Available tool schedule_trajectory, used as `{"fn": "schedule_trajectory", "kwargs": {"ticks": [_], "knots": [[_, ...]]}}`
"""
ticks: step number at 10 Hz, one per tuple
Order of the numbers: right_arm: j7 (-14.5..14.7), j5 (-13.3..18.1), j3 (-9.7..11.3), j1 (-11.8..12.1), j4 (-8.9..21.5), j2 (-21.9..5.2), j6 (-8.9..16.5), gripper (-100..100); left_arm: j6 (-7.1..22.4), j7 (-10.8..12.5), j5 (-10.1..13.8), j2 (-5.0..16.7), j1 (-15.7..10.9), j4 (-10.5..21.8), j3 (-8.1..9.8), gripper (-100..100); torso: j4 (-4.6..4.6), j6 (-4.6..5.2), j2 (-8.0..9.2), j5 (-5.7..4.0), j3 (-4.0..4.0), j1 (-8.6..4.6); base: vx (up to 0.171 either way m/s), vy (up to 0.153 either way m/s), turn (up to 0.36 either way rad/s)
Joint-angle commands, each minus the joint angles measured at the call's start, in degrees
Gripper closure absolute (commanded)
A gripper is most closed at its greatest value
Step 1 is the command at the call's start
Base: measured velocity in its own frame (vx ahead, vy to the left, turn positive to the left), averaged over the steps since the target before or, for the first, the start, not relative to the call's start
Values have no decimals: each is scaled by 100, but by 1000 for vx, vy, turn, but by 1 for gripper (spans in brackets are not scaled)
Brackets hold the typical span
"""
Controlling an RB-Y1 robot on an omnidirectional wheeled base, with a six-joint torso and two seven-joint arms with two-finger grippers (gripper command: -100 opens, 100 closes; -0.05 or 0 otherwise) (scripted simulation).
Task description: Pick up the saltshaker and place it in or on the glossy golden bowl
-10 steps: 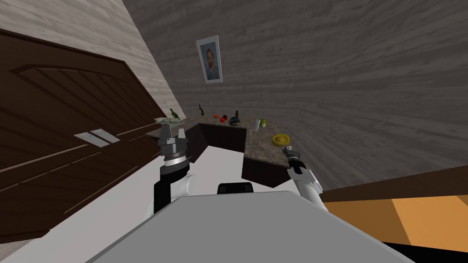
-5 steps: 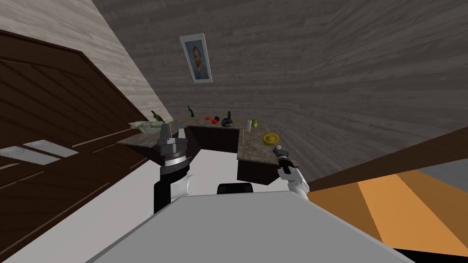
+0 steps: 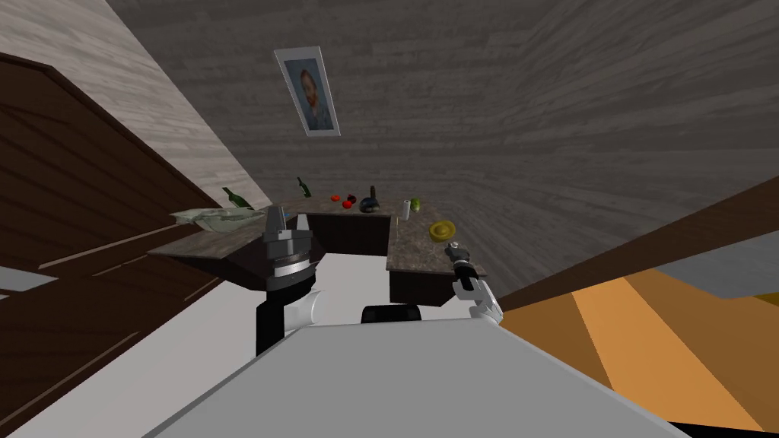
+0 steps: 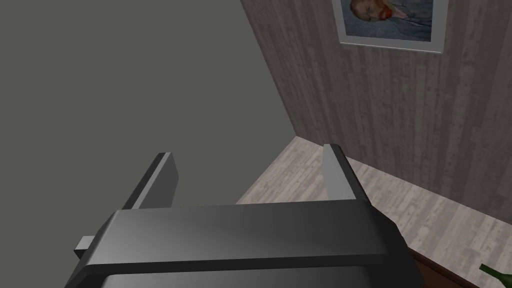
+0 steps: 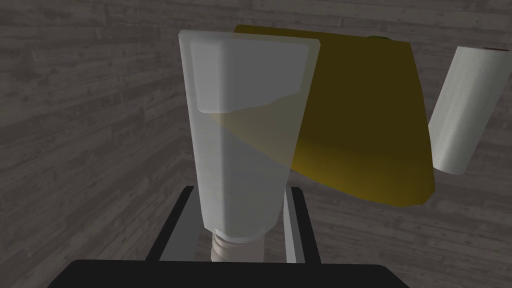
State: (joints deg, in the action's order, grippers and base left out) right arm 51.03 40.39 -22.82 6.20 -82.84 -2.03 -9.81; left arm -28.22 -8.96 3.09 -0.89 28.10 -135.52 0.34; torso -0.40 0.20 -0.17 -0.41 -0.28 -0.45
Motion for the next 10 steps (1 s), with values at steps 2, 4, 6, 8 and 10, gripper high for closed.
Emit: {"fn": "schedule_trajectory", "kwargs": {"ticks": [2, 4, 6, 8, 10], "knots": [[-35, -90, 15, -107, -86, -270, 213, 100, 0, 0, 0, 0, -1, 0, -1, 0, 5, -2, 29, 4, 15, 18, -132, 66, 63], [-64, -177, 11, -231, -186, -414, 438, 100, 0, 0, 0, -1, -2, 1, -1, 0, 18, 2, 89, 15, 50, 53, -230, 103, 52], [-97, -284, 4, -389, -315, -523, 716, 100, 1, 0, 0, -1, -3, 1, -2, 0, 24, 0, 103, 17, 61, 61, -216, 127, 81], [-134, -403, -3, -571, -463, -595, 1026, 100, 1, 0, 0, -1, -3, 1, -2, 0, 25, 2, 107, 16, 63, 59, -241, 98, 84], [-174, -526, -9, -764, -615, -633, 1333, 100, 1, 0, 0, -2, -3, 1, -2, 0, 28, -3, 116, 16, 69, 74, -231, 178, 114]]}}
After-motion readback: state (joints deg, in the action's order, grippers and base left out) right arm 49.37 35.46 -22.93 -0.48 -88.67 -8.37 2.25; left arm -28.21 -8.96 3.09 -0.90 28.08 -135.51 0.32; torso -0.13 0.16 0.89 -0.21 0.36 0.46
